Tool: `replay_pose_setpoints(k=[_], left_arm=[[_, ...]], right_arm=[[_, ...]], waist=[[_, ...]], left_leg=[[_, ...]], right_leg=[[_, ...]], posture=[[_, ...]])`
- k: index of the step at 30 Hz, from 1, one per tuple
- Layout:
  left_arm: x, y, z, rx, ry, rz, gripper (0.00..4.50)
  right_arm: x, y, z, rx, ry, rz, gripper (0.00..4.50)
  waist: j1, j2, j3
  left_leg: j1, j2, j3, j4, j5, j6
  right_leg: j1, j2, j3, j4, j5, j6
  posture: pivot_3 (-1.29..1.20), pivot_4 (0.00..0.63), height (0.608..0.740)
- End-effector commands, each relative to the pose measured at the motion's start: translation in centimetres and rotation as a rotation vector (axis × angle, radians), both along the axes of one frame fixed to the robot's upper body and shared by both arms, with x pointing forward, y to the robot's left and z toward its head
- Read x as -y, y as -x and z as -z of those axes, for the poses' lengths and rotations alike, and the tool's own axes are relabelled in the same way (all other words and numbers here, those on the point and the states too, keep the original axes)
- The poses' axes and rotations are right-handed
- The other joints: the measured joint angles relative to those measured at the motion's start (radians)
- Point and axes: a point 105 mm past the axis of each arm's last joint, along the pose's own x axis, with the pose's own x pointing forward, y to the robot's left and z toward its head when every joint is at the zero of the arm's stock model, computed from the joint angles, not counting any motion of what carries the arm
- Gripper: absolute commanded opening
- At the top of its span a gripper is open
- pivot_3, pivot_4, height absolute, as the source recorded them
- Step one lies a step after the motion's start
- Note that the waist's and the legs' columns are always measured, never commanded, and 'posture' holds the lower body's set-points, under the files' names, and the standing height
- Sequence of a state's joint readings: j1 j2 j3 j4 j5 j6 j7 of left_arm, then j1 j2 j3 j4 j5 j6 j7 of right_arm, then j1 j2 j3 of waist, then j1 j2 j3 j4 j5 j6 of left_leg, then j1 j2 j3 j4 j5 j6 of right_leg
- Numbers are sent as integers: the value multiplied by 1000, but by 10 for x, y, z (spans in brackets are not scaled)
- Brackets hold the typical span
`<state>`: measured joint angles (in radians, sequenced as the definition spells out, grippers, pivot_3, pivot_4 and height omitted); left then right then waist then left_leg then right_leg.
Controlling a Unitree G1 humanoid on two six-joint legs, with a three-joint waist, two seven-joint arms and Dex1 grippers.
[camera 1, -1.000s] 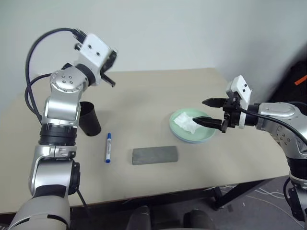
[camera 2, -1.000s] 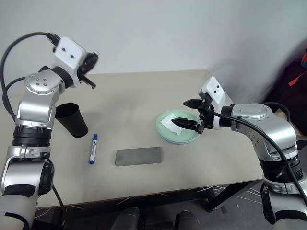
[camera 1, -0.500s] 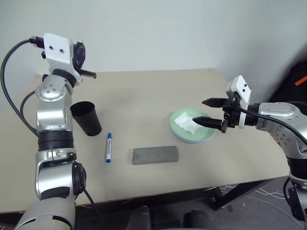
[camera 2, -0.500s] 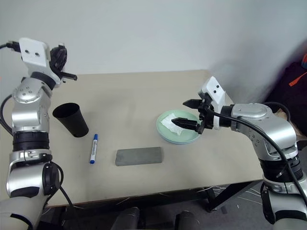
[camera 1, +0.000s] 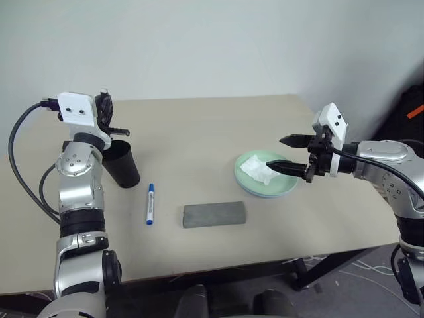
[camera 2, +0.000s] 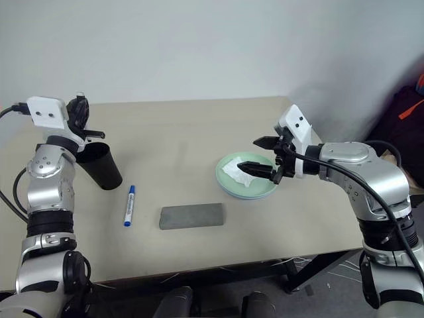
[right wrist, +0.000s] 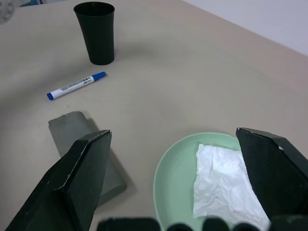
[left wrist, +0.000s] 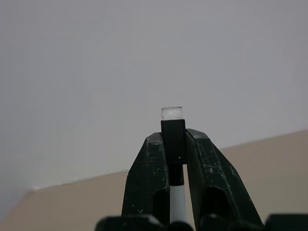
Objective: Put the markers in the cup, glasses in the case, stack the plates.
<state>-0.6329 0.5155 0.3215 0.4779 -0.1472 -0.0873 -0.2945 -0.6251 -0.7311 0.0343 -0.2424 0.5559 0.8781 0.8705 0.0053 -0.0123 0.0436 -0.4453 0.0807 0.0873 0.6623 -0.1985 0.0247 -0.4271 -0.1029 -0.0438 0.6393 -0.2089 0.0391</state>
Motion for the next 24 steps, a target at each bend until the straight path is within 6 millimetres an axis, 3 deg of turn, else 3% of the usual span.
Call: replay_pose_setpoints(k=[1,9,24], left_arm=[[5,2,-10,81,8,36,97],[4,-2,7,54,33,48,97],[-9,12,30,-15,3,56,97]], right_arm=[[-1,0,-19,65,-17,-2,4500],[-3,1,-19,65,-23,0,4500],[-2,1,-19,66,-27,7,4500]], waist=[[0,0,0],[-1,0,0],[0,0,0]], left_leg=[[0,0,0,0,0,0],[0,0,0,0,0,0],[0,0,0,-1,0,0]], right_leg=[[0,0,0,0,0,0],[0,0,0,0,0,0],[-1,0,0,0,0,0]], posture=[[0,0,740],[0,0,740],[0,0,740]])
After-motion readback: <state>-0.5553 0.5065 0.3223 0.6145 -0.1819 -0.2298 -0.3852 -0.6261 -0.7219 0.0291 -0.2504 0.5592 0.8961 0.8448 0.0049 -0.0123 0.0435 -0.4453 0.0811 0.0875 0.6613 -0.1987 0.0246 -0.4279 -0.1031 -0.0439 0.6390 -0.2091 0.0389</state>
